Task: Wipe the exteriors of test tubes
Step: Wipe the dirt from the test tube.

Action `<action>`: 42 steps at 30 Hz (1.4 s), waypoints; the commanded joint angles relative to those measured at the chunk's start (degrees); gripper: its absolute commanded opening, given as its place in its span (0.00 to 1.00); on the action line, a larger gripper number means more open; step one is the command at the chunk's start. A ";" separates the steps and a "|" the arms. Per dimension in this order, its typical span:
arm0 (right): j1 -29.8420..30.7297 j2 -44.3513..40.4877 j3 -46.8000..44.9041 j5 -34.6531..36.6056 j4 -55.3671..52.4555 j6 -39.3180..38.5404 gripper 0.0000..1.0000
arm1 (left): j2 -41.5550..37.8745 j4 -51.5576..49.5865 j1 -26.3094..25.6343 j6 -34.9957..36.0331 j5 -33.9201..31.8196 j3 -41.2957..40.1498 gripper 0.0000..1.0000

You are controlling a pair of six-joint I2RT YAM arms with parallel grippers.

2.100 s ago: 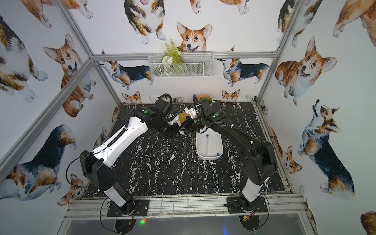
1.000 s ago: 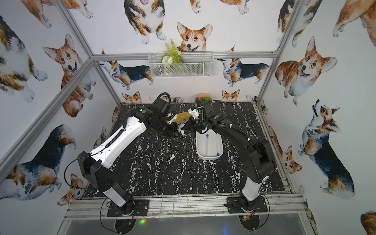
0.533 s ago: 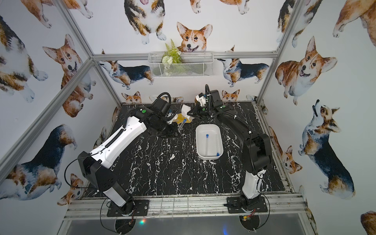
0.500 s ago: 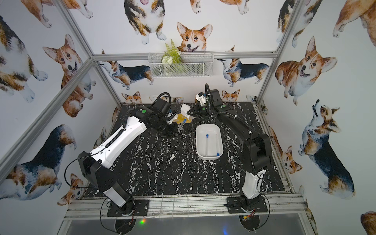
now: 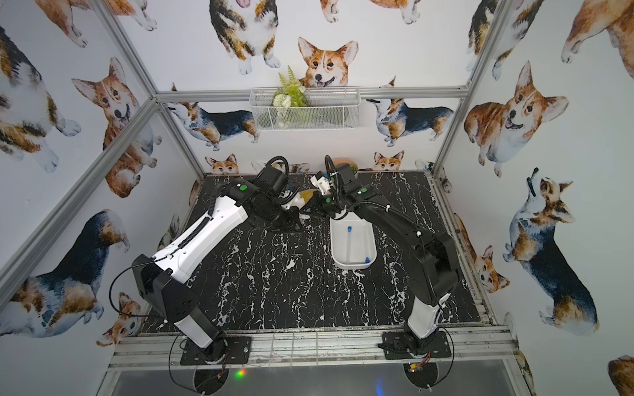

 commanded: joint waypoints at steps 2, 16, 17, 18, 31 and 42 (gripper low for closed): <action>1.03 -3.20 -1.96 0.80 -0.12 1.64 0.00 | -0.70 0.65 0.05 -0.45 -0.95 -0.47 0.07; -5.53 1.38 0.23 -2.36 0.00 -0.56 0.00 | -2.53 0.69 0.03 -0.96 -1.38 -1.33 0.06; -5.99 2.31 1.30 -2.57 -0.48 -1.02 0.00 | -2.63 0.69 0.03 -0.95 -1.39 -1.34 0.06; -6.40 3.07 2.24 -2.81 -1.09 -1.54 0.00 | -2.64 0.69 0.07 -1.08 -1.39 -1.33 0.06; -6.36 1.85 1.33 -2.92 -5.22 -4.05 0.00 | -2.49 1.57 0.10 -1.65 -1.65 -1.35 0.06; -1.56 -7.45 -15.08 -0.23 -2.34 -1.57 0.00 | 2.32 1.83 0.04 -1.23 -1.48 3.21 0.06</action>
